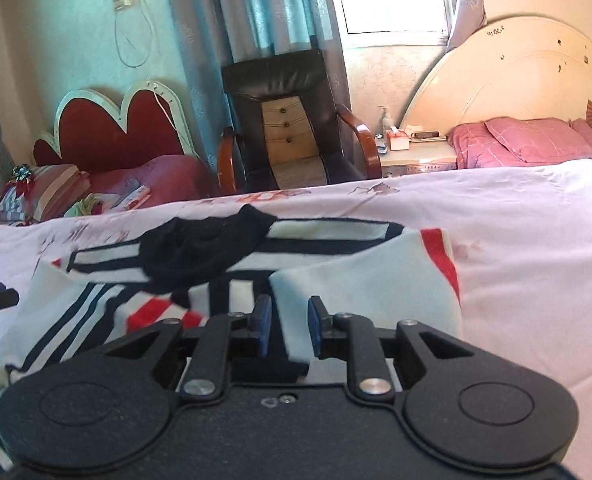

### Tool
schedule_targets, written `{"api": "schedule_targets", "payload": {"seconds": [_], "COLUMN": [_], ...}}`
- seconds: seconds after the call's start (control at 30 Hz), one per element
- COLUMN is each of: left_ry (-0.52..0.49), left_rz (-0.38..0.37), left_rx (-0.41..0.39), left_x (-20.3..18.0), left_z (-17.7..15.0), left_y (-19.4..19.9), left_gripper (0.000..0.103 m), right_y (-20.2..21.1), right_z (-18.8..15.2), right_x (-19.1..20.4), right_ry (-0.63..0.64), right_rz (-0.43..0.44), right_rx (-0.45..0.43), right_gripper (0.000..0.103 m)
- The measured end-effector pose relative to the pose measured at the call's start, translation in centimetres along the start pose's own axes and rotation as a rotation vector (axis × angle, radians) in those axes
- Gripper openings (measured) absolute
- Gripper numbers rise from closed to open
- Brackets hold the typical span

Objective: Fold small clothes
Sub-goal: 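Move both grippers toward the black hem of the sweater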

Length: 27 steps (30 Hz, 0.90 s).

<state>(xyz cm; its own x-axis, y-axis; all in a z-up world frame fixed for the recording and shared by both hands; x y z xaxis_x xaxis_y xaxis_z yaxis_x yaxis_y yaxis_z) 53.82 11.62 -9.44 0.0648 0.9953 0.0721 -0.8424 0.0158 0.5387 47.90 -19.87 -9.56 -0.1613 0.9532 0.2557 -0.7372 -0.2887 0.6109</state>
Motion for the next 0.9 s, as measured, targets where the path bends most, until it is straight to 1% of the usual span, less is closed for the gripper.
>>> {"api": "schedule_targets", "payload": {"seconds": [0.1,0.17,0.2,0.23,0.27,0.3,0.37,0.4,0.43,0.47,0.53,0.57,0.6,0.67,0.7,0.73,0.8,0.83,0.87,0.9], "left_ry": [0.011,-0.003,0.012,0.048,0.074,0.07,0.05,0.053,0.065,0.037,-0.061,-0.09,-0.103,-0.111,-0.106,-0.111,-0.108,-0.101,-0.094,-0.082], "left_rz": [0.003,0.034,0.033,0.032,0.029,0.028,0.089,0.069,0.026,-0.018,-0.062,-0.095,-0.12,-0.128,-0.123,-0.108,-0.106,-0.109,-0.112,-0.119], "left_rx": [0.066,0.131,0.141,0.132,0.124,0.121,0.112,0.07,0.023,0.004,0.01,0.015,0.025,0.069,0.089,0.066,0.071,0.067,0.035,0.025], "left_x": [0.7,1.5,1.9,2.6,3.0,3.0,2.7,1.8,0.6,-1.6,-5.9,-8.0,-9.6,-11.7,-12.2,-12.4,-12.2,-11.9,-11.5,-11.3], "left_z": [0.4,-0.5,-1.0,-1.3,-1.6,-1.8,-1.1,-0.5,0.3,0.9,1.0,0.8,0.5,-0.6,-1.3,-1.7,-1.7,-1.4,-1.0,-0.9], "left_y": [-3.8,-5.8,-6.5,-6.6,-6.5,-6.3,-5.1,-4.1,-3.1,-2.7,-3.0,-3.4,-3.9,-5.1,-5.7,-5.7,-5.1,-4.4,-3.5,-3.1], "left_gripper": [0.045,0.045,0.046,0.047,0.047,0.047,0.047,0.047,0.047,0.047,0.047,0.047,0.047,0.047,0.049,0.051,0.052,0.052,0.052,0.052], "right_y": [-2.2,-3.6,-4.4,-4.9,-5.1,-5.1,-5.0,-4.6,-4.1,-3.6,-3.6,-3.7,-3.9,-4.3,-4.4,-4.6,-4.8,-4.6,-4.0,-3.1], "right_z": [0.3,-0.2,-0.5,-0.8,-0.8,-0.6,-0.5,-0.4,-0.3,-0.1,-0.4,-0.8,-1.2,-1.7,-2.1,-2.5,-2.8,-2.6,-2.2,-1.8], "right_x": [0.4,1.1,1.4,1.3,0.8,0.3,-0.1,0.3,0.9,1.8,3.4,4.4,5.2,6.7,7.0,7.2,7.1,6.9,6.8,7.0], "right_ry": [0.031,0.072,0.102,0.127,0.125,0.099,0.047,0.05,0.057,0.069,0.084,0.093,0.109,0.154,0.17,0.188,0.233,0.224,0.206,0.191], "right_rz": [0.042,0.07,0.064,0.032,0.013,0.004,0.004,0.006,0.027,0.067,0.122,0.151,0.169,0.175,0.169,0.156,0.123,0.109,0.113,0.139], "right_rx": [0.05,0.102,0.131,0.141,0.129,0.12,0.123,0.116,0.097,0.071,0.073,0.085,0.096,0.109,0.114,0.121,0.112,0.115,0.107,0.08], "right_gripper": [0.019,0.019,0.017,0.016,0.013,0.008,0.009,0.017,0.019,0.02,0.019,0.019,0.019,0.02,0.021,0.021,0.02,0.02,0.02,0.02]}}
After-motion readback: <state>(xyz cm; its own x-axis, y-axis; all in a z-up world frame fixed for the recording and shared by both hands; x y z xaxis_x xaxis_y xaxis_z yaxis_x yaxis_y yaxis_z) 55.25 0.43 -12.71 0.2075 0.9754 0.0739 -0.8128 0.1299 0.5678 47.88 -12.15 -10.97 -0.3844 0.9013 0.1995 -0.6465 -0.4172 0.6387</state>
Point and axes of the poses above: each gripper's, at about its wrist camera, not at the fingertips, and y roughly against the way its jaws point, x to its left, z to its top, the point moved 8 cm from there along -y, roughly the way its jaws point, and after that the axes turned 5 degrees about -y, right-handed, at the moved point
